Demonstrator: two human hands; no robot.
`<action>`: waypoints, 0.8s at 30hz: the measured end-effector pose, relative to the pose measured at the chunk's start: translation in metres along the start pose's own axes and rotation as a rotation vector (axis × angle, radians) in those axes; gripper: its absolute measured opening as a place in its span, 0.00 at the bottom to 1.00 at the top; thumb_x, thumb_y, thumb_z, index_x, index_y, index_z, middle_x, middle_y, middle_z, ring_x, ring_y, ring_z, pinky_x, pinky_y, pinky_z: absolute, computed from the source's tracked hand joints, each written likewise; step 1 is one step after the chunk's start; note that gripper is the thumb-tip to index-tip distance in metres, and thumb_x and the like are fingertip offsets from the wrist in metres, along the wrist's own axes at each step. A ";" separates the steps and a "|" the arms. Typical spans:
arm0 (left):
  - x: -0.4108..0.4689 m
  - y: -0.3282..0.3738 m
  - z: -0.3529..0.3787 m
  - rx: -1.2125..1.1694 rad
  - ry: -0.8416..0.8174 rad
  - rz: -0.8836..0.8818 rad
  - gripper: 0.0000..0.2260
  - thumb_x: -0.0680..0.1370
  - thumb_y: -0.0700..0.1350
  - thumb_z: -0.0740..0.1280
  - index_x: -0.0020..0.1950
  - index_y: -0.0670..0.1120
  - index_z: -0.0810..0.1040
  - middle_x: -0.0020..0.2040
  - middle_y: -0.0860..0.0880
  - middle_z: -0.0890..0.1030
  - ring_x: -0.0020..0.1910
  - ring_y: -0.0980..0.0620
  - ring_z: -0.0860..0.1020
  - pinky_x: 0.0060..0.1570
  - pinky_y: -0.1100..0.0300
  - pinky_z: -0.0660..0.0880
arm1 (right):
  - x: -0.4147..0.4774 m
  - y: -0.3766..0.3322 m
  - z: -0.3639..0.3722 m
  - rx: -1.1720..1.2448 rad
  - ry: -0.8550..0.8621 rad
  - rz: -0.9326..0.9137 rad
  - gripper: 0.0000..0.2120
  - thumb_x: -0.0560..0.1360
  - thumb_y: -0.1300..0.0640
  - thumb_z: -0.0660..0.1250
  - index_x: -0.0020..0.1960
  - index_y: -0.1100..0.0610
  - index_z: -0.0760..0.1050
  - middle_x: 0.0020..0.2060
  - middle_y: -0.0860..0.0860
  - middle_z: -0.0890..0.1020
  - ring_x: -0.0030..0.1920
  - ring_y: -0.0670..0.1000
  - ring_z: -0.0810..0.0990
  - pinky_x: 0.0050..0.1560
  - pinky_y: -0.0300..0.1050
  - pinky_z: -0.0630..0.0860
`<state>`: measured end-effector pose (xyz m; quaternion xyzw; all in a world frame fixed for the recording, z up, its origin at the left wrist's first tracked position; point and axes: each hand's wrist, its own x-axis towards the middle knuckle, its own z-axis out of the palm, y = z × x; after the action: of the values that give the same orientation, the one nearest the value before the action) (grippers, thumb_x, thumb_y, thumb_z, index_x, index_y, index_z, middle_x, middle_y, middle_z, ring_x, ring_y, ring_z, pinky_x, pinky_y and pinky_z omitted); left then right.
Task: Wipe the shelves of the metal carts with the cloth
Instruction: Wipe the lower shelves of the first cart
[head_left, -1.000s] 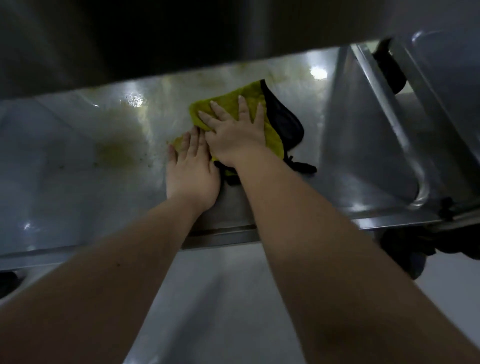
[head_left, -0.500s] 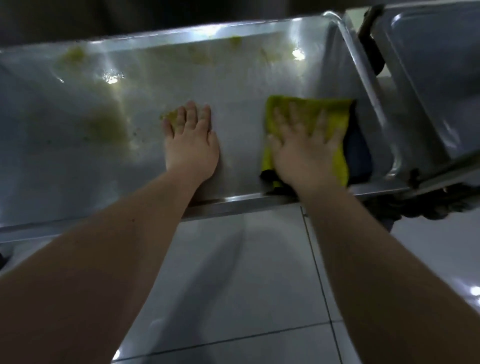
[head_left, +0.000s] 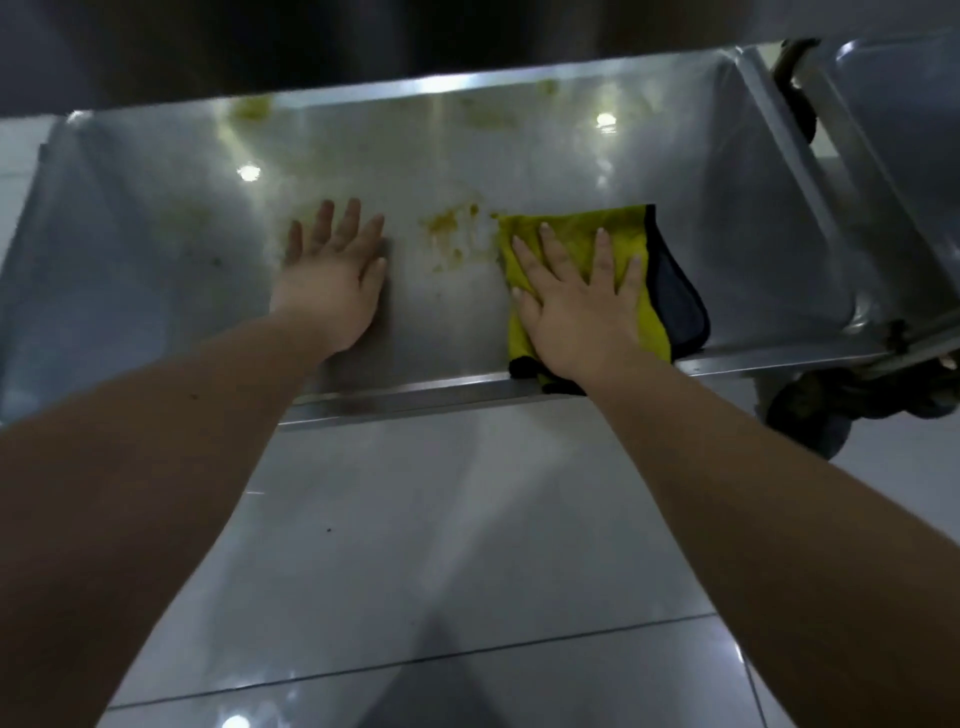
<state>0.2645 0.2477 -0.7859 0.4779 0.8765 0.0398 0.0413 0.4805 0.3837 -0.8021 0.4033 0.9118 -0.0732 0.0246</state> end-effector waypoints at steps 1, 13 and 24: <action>-0.004 -0.010 0.002 0.045 -0.032 -0.009 0.24 0.84 0.51 0.50 0.80 0.50 0.53 0.80 0.47 0.50 0.79 0.43 0.46 0.75 0.43 0.44 | 0.001 0.000 0.000 -0.007 -0.003 -0.016 0.25 0.81 0.38 0.41 0.77 0.35 0.39 0.78 0.39 0.42 0.77 0.62 0.39 0.70 0.69 0.34; -0.015 -0.018 0.016 0.044 -0.019 -0.053 0.24 0.83 0.55 0.47 0.79 0.57 0.49 0.80 0.49 0.51 0.78 0.43 0.49 0.73 0.38 0.45 | 0.037 0.022 -0.022 -0.013 -0.076 0.389 0.27 0.80 0.38 0.41 0.77 0.36 0.39 0.78 0.41 0.42 0.75 0.70 0.40 0.69 0.74 0.38; -0.015 -0.019 0.017 0.000 -0.004 -0.057 0.23 0.83 0.53 0.47 0.79 0.55 0.53 0.80 0.51 0.51 0.79 0.46 0.49 0.74 0.43 0.44 | 0.039 -0.058 -0.002 -0.080 -0.015 -0.301 0.27 0.77 0.32 0.40 0.75 0.31 0.42 0.79 0.40 0.48 0.77 0.65 0.45 0.69 0.75 0.42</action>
<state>0.2585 0.2251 -0.8042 0.4528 0.8897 0.0378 0.0440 0.4114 0.3738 -0.7971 0.2602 0.9639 -0.0427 0.0360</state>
